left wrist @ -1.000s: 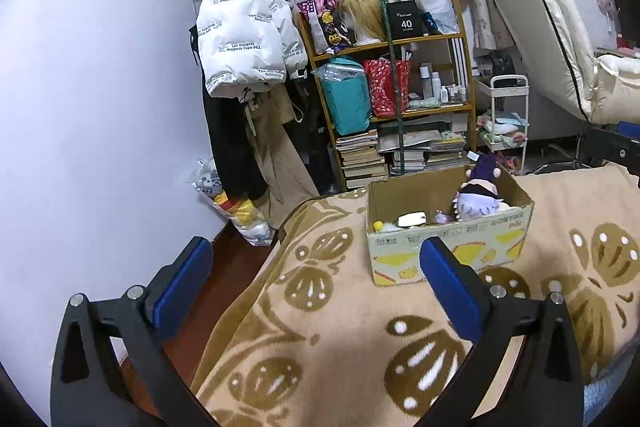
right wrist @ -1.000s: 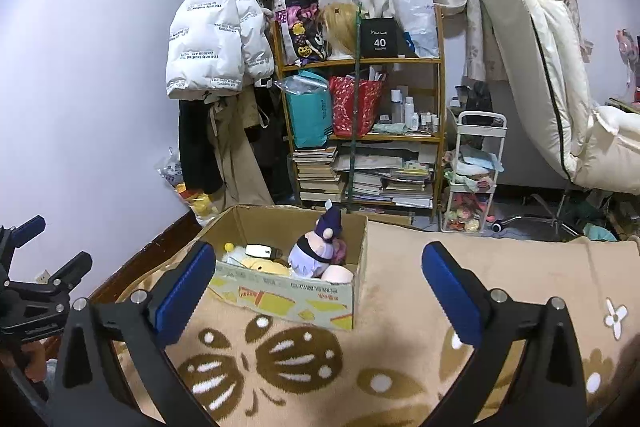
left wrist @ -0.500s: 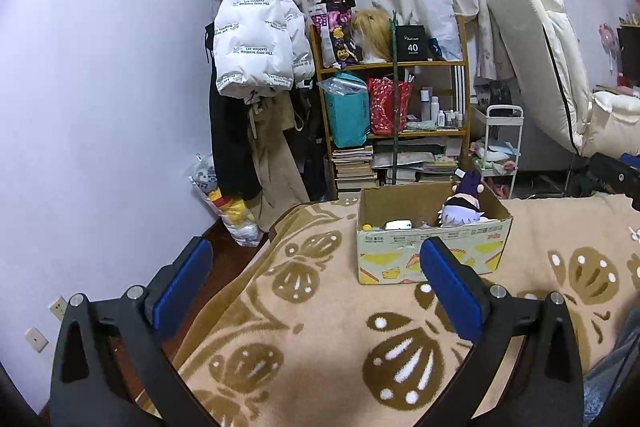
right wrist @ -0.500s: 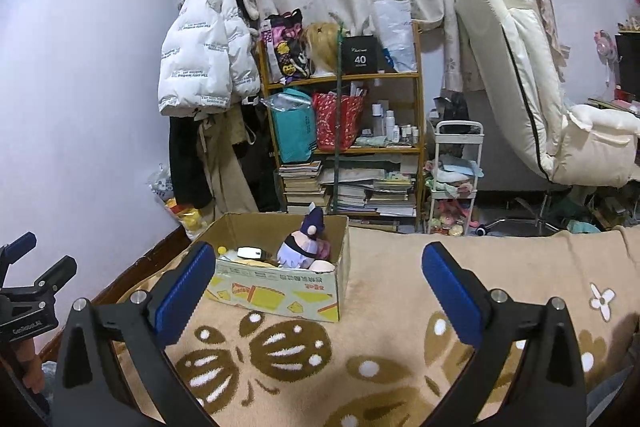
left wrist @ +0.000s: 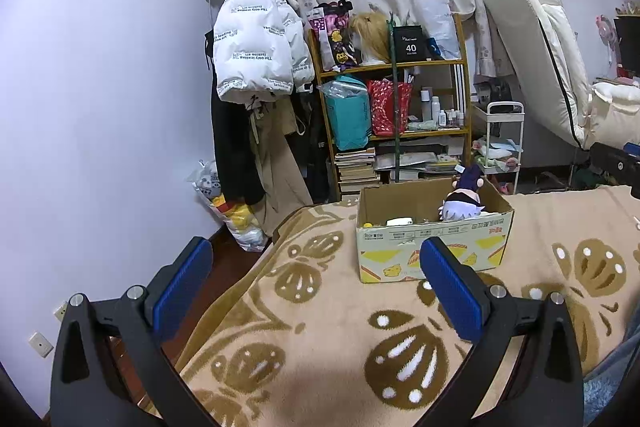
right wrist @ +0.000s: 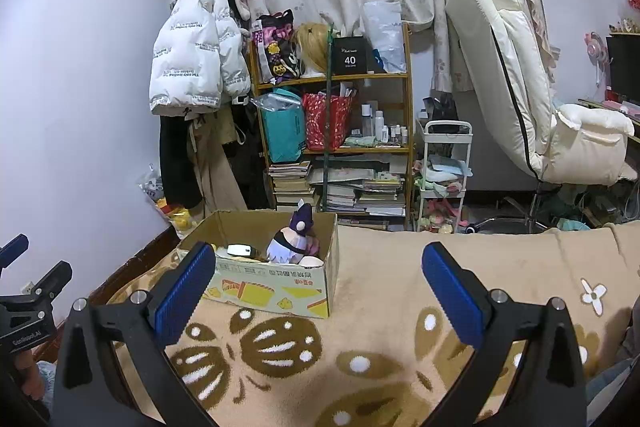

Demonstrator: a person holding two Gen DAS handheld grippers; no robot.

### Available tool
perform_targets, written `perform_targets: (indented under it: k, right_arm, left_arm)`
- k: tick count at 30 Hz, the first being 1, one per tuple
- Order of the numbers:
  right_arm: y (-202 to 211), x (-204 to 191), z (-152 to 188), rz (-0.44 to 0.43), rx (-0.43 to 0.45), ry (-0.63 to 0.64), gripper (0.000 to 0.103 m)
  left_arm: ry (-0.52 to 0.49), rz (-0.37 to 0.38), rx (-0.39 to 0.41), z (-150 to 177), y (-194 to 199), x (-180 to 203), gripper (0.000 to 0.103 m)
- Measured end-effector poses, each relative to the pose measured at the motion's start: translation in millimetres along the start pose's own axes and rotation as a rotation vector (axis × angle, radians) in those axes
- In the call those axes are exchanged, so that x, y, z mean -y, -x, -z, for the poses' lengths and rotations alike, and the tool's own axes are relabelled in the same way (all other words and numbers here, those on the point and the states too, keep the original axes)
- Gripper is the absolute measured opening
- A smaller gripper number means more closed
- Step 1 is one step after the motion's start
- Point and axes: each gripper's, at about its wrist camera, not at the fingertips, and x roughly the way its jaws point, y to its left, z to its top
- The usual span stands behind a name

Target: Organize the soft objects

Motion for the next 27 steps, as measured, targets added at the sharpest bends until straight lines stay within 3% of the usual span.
perform_targets:
  k: [27]
  right_arm:
    - [-16.7,1.1,7.3,-0.007,-0.031,-0.008,0.103]
  left_arm:
    - [-0.024,0.004,-0.054,7.9,-16.6,10.5,0.102]
